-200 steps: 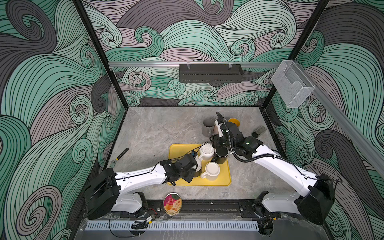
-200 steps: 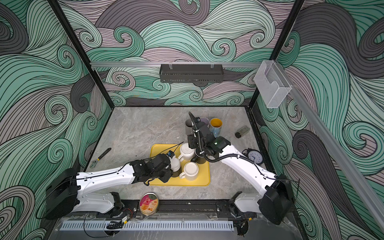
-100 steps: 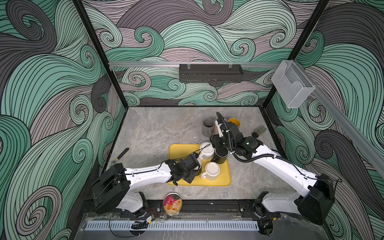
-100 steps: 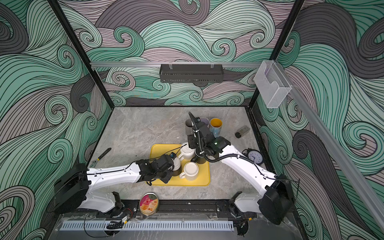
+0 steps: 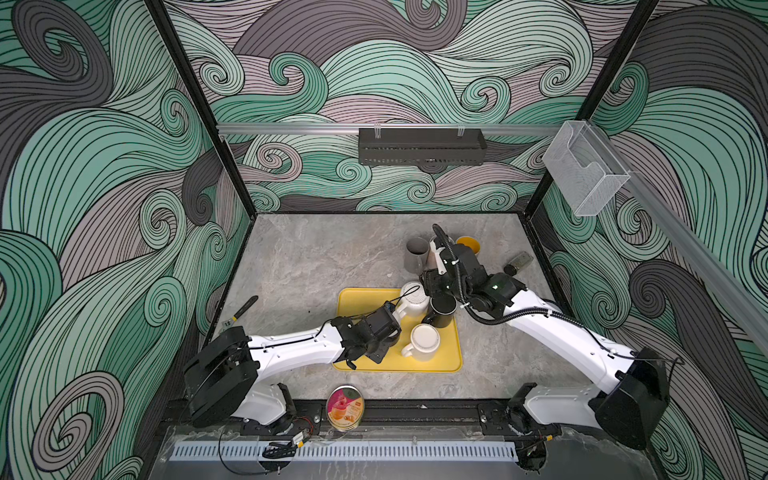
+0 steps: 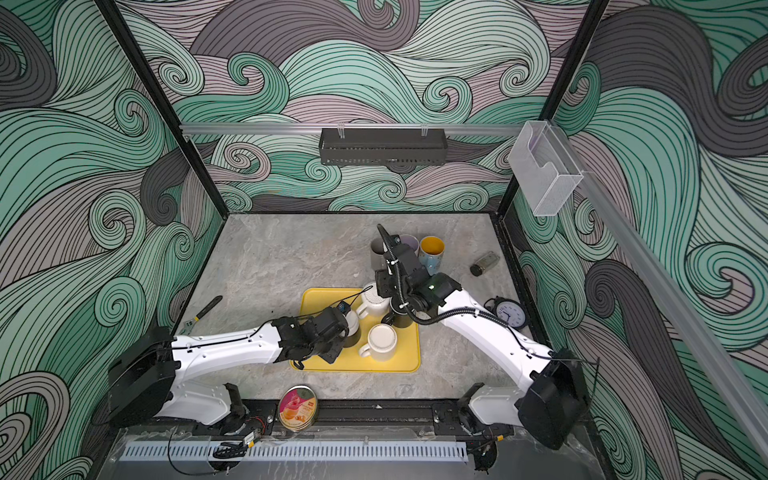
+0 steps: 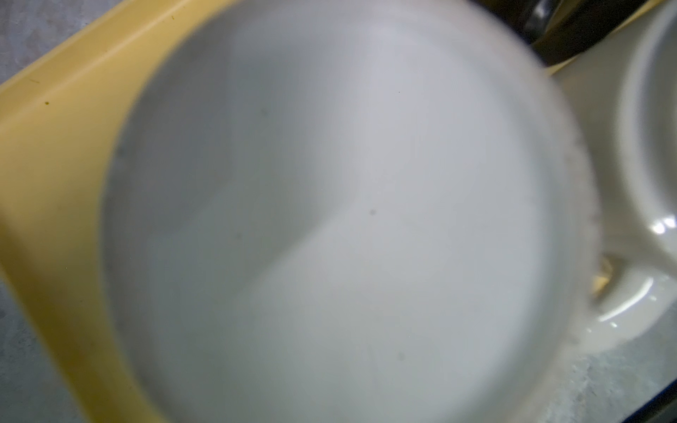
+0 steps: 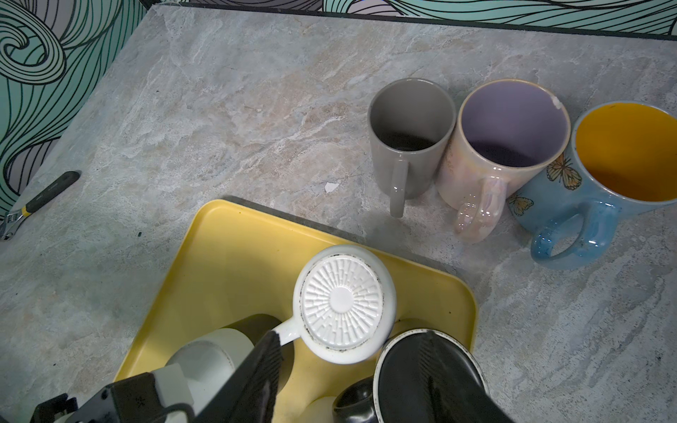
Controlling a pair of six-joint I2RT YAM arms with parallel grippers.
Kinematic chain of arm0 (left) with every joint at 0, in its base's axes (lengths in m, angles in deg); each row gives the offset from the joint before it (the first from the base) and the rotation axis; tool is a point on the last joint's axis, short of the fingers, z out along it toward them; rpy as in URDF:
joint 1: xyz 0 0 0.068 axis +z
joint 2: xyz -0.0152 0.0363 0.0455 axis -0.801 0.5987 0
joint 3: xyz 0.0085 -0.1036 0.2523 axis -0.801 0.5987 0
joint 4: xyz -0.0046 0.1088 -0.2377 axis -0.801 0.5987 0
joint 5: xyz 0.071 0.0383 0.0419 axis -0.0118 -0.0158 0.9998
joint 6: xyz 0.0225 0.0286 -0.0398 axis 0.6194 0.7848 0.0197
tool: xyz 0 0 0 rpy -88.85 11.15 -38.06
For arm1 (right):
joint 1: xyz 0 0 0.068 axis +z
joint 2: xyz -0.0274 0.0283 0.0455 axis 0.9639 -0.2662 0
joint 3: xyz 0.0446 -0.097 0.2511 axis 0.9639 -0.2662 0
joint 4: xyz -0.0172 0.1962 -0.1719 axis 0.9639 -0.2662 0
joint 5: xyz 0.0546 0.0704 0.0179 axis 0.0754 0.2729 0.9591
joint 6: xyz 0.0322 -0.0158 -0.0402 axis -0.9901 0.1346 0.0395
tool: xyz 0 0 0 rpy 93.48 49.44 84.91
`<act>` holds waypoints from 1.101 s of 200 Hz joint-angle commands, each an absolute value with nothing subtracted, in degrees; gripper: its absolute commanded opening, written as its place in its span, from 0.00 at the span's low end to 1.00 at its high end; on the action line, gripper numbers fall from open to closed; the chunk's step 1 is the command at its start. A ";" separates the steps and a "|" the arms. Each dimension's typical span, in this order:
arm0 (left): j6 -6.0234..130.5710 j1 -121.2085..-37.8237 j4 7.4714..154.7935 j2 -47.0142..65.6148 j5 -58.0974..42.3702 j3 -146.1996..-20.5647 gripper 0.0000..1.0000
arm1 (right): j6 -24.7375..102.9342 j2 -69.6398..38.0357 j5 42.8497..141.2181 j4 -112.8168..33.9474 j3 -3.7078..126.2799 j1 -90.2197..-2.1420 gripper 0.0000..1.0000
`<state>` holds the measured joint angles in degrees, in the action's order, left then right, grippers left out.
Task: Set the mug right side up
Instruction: 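Grasp the white-and-black mug with the left gripper and lift it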
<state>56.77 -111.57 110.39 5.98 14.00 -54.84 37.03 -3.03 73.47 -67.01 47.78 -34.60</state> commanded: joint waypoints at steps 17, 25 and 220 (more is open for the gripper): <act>57.23 -112.11 114.36 -5.93 16.15 -57.59 0.00 | 36.32 -2.02 74.25 -66.37 47.50 -34.53 0.61; 57.63 -112.12 115.84 -8.44 16.76 -58.07 0.00 | 36.32 -1.71 73.97 -66.09 47.32 -34.53 0.61; 35.54 -83.72 65.05 -23.22 -27.86 -56.19 0.00 | 32.07 4.58 82.55 -46.08 36.70 -35.45 0.65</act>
